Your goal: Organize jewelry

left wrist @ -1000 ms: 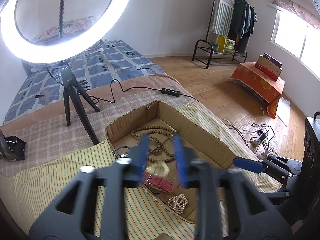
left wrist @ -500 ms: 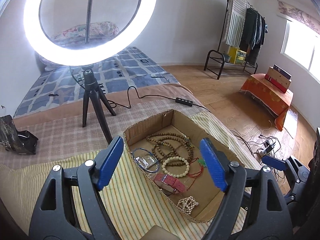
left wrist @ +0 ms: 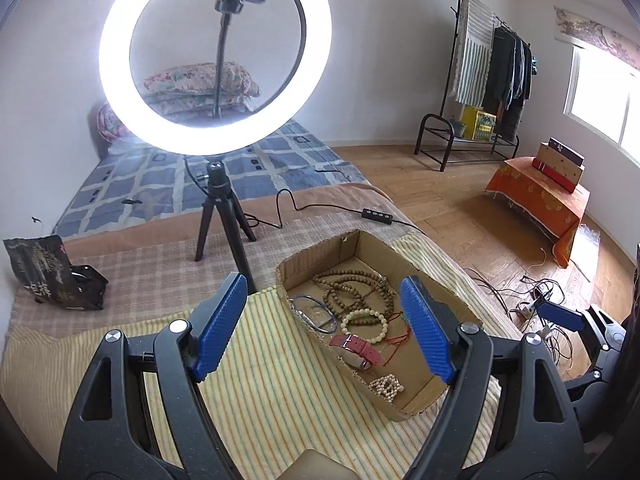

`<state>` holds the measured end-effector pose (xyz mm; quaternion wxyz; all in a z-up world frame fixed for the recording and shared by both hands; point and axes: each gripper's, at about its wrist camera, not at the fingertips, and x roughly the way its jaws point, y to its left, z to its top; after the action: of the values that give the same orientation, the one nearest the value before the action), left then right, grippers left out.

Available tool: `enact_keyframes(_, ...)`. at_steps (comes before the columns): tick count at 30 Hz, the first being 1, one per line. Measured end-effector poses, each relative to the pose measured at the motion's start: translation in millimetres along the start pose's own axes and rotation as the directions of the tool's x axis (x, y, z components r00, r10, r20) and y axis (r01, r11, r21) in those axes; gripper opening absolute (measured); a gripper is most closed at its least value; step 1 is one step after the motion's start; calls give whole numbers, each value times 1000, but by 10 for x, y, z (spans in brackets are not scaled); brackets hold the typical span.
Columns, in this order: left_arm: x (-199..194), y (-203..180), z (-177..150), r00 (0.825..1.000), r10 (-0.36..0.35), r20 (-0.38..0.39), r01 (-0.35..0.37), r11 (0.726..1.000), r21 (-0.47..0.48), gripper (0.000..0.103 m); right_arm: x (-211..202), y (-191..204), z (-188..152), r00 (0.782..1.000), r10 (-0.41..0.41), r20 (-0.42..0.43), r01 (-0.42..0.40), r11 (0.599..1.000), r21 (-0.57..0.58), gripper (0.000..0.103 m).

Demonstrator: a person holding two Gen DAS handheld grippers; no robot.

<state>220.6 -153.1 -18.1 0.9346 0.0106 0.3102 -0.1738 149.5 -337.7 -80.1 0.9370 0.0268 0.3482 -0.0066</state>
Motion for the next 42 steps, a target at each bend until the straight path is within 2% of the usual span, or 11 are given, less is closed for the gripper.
enact_keyframes(12, -682, 218, -198, 998, 44, 45, -44, 999, -1, 83, -523, 271, 29, 997, -31, 68, 34, 998, -45, 103)
enact_keyframes(17, -962, 308, -406, 993, 100, 61, -100, 995, -3, 98, -731, 424, 4, 993, -42, 108, 50, 996, -71, 103)
enact_keyframes(24, -1229, 359, -674, 992, 121, 47, -120, 993, -15, 98, -887, 499, -74, 992, -23, 122, 31, 997, -66, 103)
enact_keyframes(34, -1378, 235, -878, 992, 121, 47, -123, 991, 44, 99, -961, 553, -197, 989, -29, 142, 39, 997, -70, 103)
enact_keyframes(37, -1388, 207, -911, 991, 127, 43, -129, 990, 63, 103, -991, 547, -207, 988, -31, 153, 42, 997, -69, 103)
enact_keyframes(42, -1396, 208, -943, 991, 129, 31, -131, 989, 61, 103, -1006, 511, -204, 985, -43, 167, 53, 997, -55, 103)
